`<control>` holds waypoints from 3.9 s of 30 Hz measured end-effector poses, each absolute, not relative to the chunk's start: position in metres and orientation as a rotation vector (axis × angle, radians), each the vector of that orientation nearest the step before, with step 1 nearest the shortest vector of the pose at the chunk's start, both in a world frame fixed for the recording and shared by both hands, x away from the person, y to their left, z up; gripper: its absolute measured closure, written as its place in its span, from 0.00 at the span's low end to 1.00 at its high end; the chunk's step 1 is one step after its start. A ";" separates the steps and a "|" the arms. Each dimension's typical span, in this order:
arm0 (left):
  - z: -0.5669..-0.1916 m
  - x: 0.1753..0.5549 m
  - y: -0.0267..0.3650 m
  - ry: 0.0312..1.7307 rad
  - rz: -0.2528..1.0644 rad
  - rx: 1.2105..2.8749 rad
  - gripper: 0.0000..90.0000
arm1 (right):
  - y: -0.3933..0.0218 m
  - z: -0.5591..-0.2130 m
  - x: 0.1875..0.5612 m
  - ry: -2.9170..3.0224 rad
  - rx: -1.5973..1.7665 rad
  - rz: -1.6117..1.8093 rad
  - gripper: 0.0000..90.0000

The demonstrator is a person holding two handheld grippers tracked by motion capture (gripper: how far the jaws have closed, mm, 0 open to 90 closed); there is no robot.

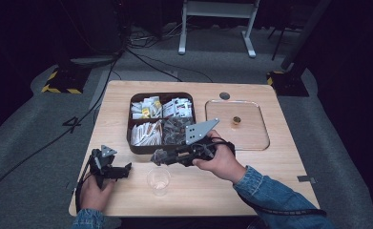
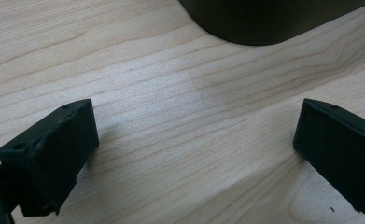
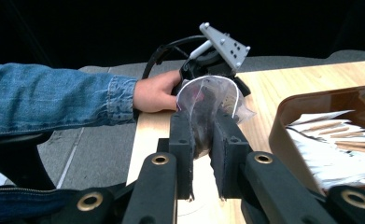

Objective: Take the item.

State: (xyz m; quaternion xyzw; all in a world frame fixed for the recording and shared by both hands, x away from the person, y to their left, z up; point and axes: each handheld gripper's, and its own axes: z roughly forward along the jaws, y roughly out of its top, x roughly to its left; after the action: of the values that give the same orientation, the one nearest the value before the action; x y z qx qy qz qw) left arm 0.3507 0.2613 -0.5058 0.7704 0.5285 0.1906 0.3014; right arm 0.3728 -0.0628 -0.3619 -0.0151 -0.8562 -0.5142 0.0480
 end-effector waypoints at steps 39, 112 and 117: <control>-0.506 0.351 0.261 1.402 0.506 2.044 0.00 | -0.041 -0.404 0.356 -2.706 -0.013 -1.289 0.87; -0.506 0.351 0.261 1.402 0.504 2.046 0.00 | -0.240 -0.436 0.373 -2.849 -0.777 -1.457 0.28; -0.506 0.351 0.261 1.402 0.504 2.045 0.00 | -0.249 -0.441 0.374 -2.850 -0.817 -1.441 0.28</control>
State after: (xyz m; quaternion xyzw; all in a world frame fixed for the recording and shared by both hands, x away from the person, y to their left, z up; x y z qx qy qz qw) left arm 0.3511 0.2613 -0.5057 0.7708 0.5285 0.1901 0.3007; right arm 0.3743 -0.2491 -0.4411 -0.2471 -0.8620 -0.4358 -0.0775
